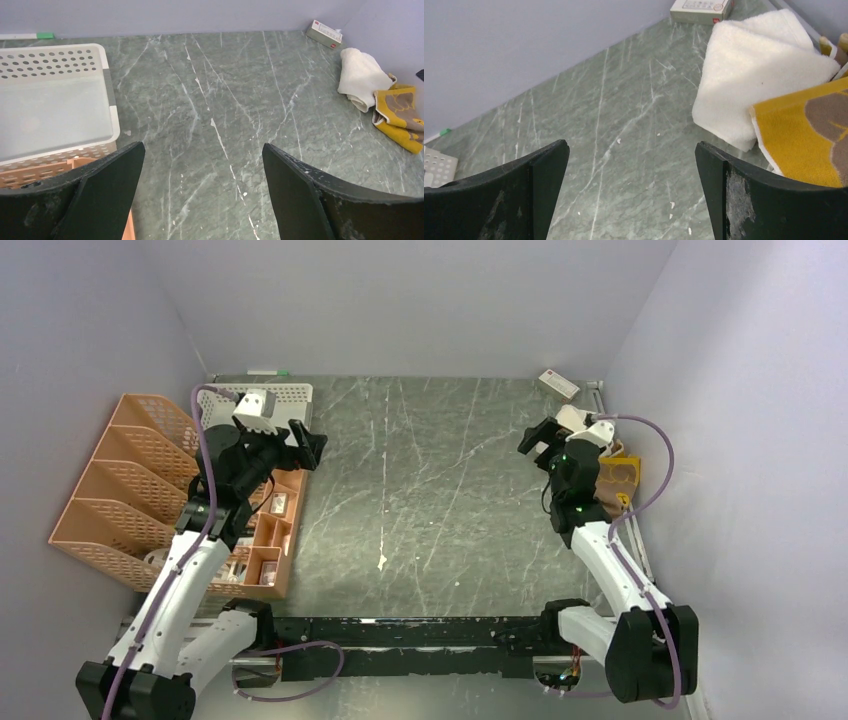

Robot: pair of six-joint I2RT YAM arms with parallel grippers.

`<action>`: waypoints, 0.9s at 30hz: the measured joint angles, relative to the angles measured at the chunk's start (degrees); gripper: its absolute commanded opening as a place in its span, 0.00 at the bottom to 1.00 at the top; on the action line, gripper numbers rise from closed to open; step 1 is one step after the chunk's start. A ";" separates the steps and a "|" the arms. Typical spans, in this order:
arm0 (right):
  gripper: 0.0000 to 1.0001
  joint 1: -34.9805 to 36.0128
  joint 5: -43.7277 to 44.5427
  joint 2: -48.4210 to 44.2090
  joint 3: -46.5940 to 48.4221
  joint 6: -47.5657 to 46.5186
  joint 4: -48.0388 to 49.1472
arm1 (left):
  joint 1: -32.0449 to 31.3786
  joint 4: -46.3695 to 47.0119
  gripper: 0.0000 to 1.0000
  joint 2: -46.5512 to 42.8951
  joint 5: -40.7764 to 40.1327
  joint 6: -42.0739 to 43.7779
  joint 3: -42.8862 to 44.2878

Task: Roll the towels
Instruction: Pick up the towel at the corner of the board.

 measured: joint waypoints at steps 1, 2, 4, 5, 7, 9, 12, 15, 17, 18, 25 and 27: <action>1.00 0.00 0.04 0.61 0.00 0.24 0.00 | 0.00 0.00 0.99 -0.17 -0.11 0.00 0.00; 1.00 0.00 0.00 1.20 0.00 0.26 -0.02 | 0.00 0.00 1.00 -0.31 -0.13 0.00 0.00; 1.00 -0.02 -0.50 2.60 0.22 0.17 -0.44 | 0.00 0.04 0.99 -0.57 -0.15 -0.07 0.00; 1.00 -0.02 -0.81 3.15 0.44 0.04 -0.81 | 0.00 0.04 1.00 -0.63 -0.13 -0.11 0.00; 1.00 -0.02 -1.55 4.39 1.14 -0.22 -1.31 | 0.00 0.04 1.00 -0.66 -0.13 -0.24 0.00; 1.00 -0.02 -1.57 5.09 1.29 -0.20 -1.20 | 0.00 0.04 1.00 -0.57 -0.13 -0.44 0.00; 1.00 -0.35 -1.55 7.32 2.25 -0.02 -1.29 | 0.00 0.04 1.00 -0.37 -0.13 -0.55 0.00; 1.00 -0.68 0.31 13.62 8.28 -0.13 -3.89 | 0.00 0.04 1.00 -0.11 -0.13 -0.63 0.00; 1.00 -1.03 2.73 19.52 14.78 -0.76 -5.33 | 0.00 0.02 1.00 -0.04 -0.13 -0.66 0.00; 1.00 -1.27 3.93 22.40 17.94 -1.03 -5.57 | 0.00 0.02 1.00 -0.04 -0.13 -0.66 0.00; 1.00 -3.43 12.17 43.47 39.12 -4.37 -9.84 | 0.00 -0.31 1.00 -0.04 -0.07 -0.72 0.00; 1.00 -3.63 14.34 47.89 42.75 -6.01 -11.52 | 0.00 -0.35 1.00 -0.04 0.09 -0.90 0.00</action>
